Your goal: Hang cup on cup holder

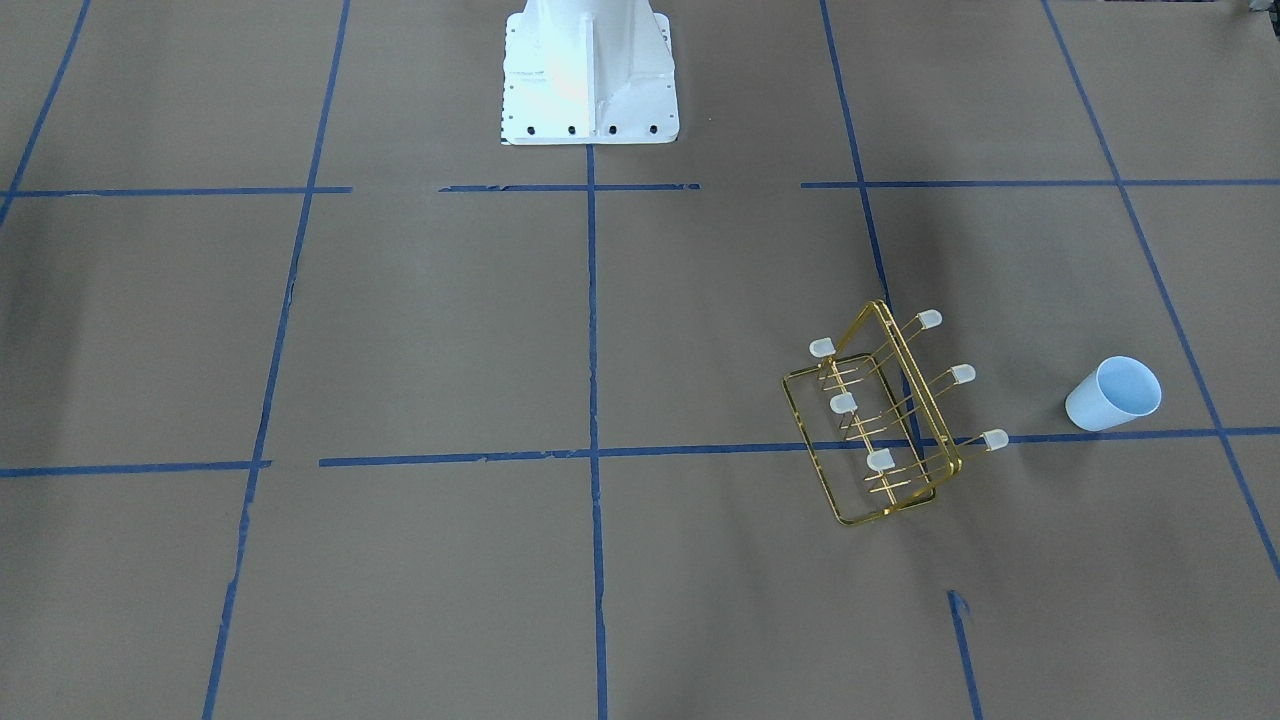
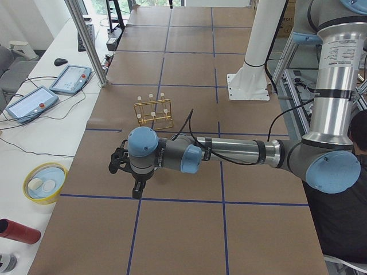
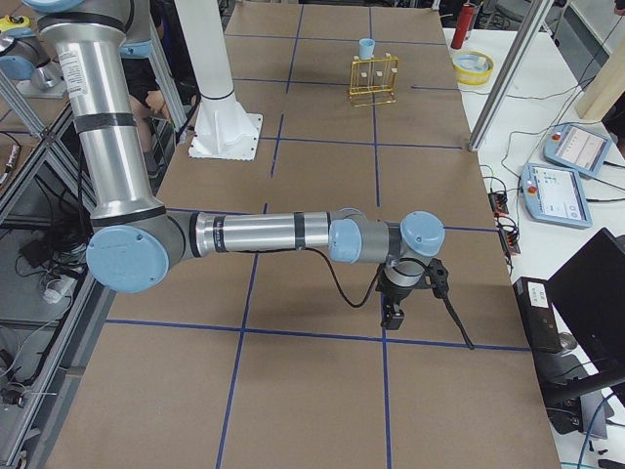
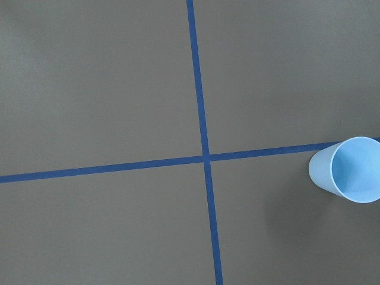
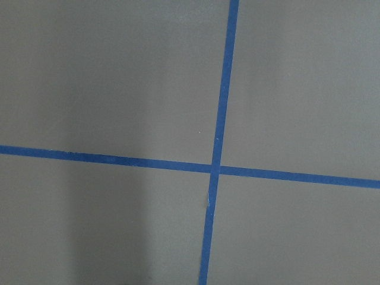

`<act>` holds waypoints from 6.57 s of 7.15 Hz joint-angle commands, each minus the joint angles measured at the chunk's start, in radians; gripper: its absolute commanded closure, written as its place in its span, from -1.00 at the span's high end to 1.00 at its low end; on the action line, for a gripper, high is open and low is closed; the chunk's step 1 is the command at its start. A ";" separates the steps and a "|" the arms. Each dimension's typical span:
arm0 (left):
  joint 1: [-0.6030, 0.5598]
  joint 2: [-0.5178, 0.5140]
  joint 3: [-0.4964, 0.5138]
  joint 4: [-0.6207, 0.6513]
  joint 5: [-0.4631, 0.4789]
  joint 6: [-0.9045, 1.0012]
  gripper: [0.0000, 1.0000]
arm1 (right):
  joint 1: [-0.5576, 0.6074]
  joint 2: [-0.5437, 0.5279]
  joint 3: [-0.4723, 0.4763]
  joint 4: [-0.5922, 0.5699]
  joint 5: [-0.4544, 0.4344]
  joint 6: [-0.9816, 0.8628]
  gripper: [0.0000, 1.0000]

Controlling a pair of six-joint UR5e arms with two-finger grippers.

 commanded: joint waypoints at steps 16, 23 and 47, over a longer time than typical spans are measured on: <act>0.877 0.310 -0.179 -1.092 1.238 -1.069 1.00 | 0.000 0.000 0.000 0.000 0.000 0.001 1.00; 0.956 0.243 0.027 -1.169 1.303 -1.112 0.99 | 0.000 0.000 0.000 0.000 0.000 0.000 1.00; 0.898 0.020 0.346 -1.214 1.171 -1.106 0.88 | 0.000 0.000 0.000 0.000 0.000 0.000 1.00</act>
